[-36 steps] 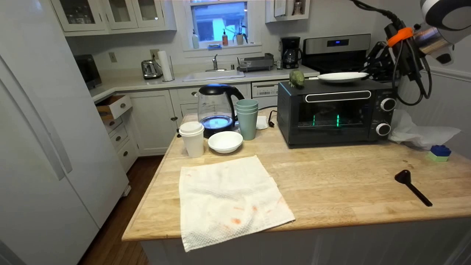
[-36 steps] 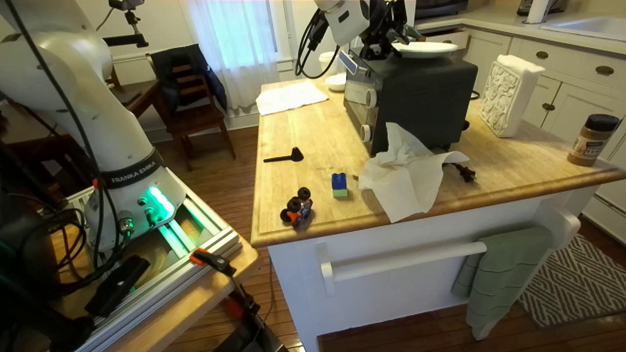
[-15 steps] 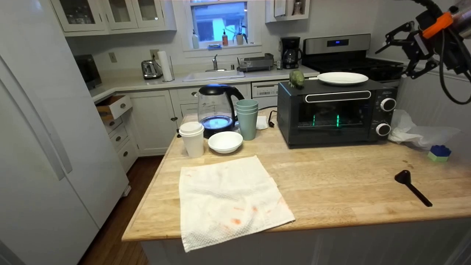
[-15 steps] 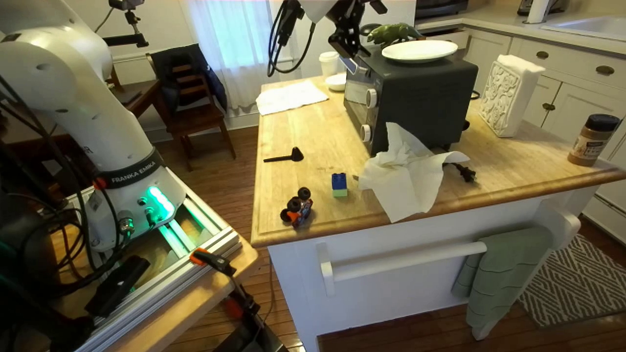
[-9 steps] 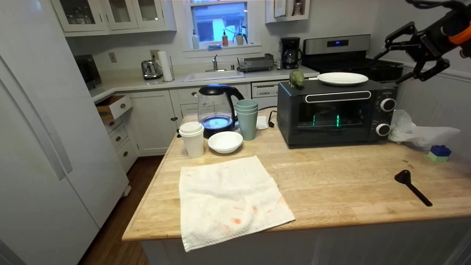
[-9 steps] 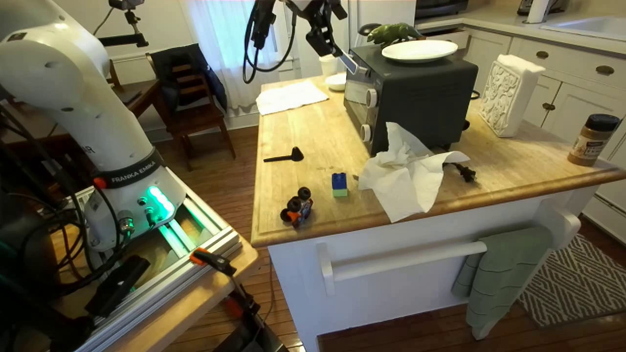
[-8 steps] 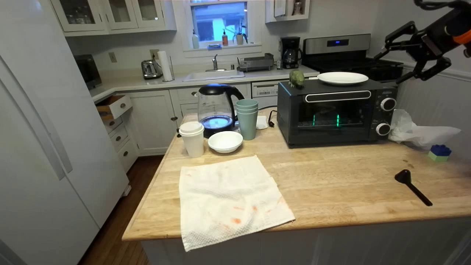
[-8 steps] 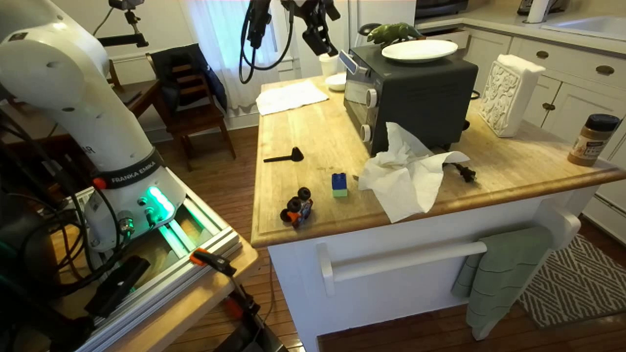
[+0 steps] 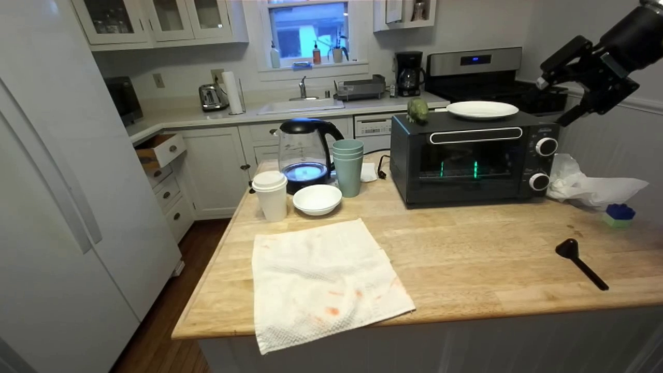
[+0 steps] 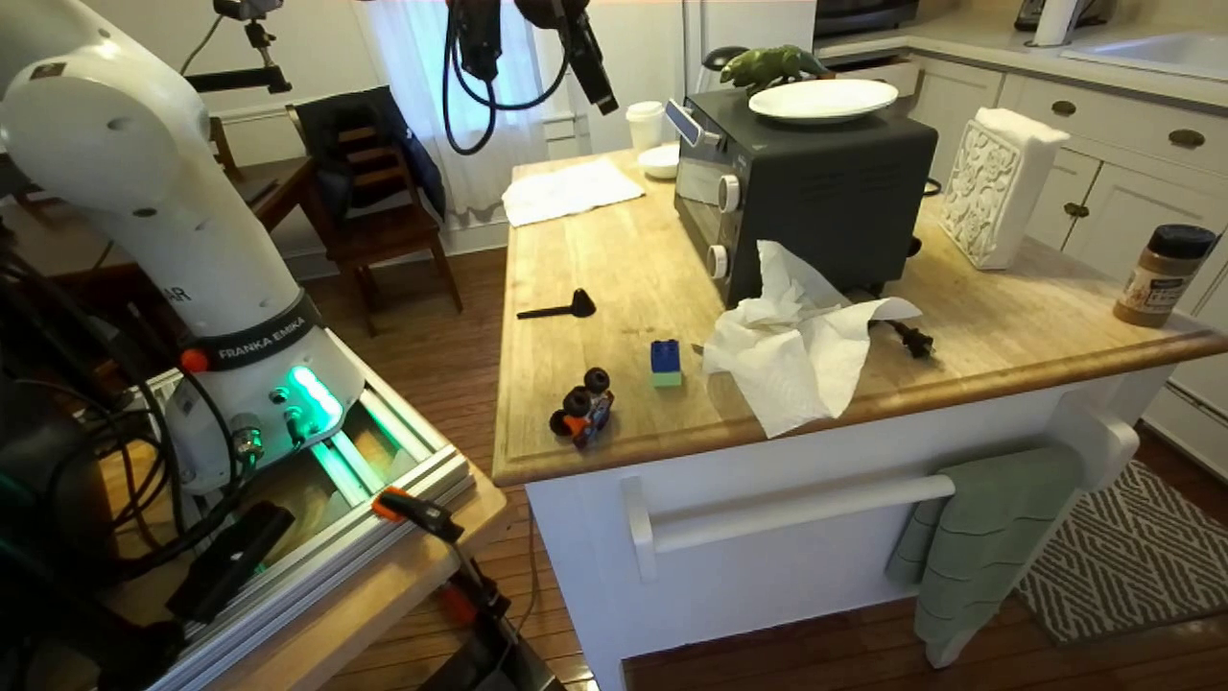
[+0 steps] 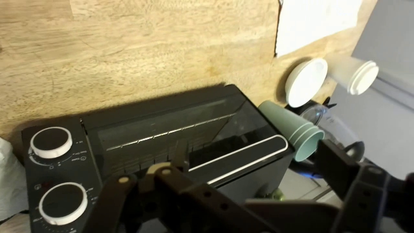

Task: Pick up the stacked white plates and put them on the oven

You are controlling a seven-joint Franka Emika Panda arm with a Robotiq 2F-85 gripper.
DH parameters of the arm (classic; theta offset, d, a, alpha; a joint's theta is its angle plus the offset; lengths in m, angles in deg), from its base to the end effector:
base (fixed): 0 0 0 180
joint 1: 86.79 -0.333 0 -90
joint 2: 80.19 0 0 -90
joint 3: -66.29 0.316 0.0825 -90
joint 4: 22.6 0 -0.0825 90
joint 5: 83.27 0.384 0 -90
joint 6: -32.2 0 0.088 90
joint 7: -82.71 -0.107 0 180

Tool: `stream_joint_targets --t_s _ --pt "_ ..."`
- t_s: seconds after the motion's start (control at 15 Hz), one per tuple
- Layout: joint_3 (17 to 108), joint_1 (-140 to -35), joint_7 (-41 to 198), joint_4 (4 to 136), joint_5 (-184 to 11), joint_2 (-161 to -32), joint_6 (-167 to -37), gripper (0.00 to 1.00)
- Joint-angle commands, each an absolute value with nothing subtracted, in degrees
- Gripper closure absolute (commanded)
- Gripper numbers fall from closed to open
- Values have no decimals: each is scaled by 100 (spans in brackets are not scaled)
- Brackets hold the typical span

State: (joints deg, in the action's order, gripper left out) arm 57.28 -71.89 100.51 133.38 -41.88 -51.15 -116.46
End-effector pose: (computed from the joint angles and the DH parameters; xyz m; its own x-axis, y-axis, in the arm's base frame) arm 0.3560 -0.1700 0.4105 0.6873 -0.6509 0.3225 -0.4548 -0.7318 -0.5076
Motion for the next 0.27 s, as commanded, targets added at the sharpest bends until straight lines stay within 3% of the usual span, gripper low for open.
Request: stream_joint_targets --t_s 0.0,0.2 --pt "5387 -7554 9920 13342 -4477 -5052 -11611 0" --pt "5326 -7627 9980 13339 -4518 -5017 -11543 0"
